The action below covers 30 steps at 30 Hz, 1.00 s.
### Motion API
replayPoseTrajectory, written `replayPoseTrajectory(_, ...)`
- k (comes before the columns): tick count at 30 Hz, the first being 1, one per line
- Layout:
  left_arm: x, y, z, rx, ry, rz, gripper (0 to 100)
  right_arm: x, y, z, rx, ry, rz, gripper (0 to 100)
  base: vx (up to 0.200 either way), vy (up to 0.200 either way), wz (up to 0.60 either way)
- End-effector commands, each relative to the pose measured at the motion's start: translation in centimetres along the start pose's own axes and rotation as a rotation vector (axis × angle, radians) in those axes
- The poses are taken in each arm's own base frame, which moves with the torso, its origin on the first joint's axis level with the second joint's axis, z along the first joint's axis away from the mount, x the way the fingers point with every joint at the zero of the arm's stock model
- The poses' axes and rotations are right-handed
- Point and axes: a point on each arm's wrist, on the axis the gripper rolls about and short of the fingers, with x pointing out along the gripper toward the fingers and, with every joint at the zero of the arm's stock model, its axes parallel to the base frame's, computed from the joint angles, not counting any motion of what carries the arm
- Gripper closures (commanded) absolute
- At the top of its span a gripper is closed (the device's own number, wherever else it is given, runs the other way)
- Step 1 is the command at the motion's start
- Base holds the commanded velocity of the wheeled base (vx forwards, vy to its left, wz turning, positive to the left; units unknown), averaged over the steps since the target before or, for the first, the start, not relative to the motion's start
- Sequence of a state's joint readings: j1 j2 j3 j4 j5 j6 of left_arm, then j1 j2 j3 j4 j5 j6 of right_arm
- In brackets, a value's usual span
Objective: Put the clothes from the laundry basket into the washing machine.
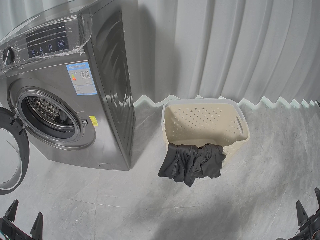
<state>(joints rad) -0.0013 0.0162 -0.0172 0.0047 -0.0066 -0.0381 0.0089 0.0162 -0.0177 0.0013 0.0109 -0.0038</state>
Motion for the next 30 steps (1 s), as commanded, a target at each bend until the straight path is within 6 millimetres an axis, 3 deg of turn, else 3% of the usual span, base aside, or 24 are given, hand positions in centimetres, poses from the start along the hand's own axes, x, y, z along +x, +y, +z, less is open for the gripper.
replayPoseTrajectory(1,0.0,0.0,-0.4,-0.002,-0.004,0.000,0,0.0,0.0,-0.5,-0.001,0.000,0.002,0,0.000,0.000,0.00)
replayPoseTrajectory(8,0.0,0.0,-0.4,-0.002,-0.002,-0.001,0,0.0,0.0,-0.5,0.001,0.000,0.000,0,0.171,0.000,0.00)
replayPoseTrajectory(17,0.0,0.0,-0.4,-0.002,-0.002,0.000,0,0.0,0.0,-0.5,0.002,0.000,0.000,0,0.000,0.000,0.00)
replayPoseTrajectory(26,0.0,0.0,-0.4,-0.002,-0.002,0.000,0,0.0,-0.1,-0.5,0.024,-0.002,-0.035,0,0.000,-0.200,0.00)
replayPoseTrajectory(30,0.0,0.0,-0.4,-0.002,-0.004,0.000,0,-0.2,-0.1,0.6,0.016,-0.060,-0.030,0,0.000,0.000,0.00)
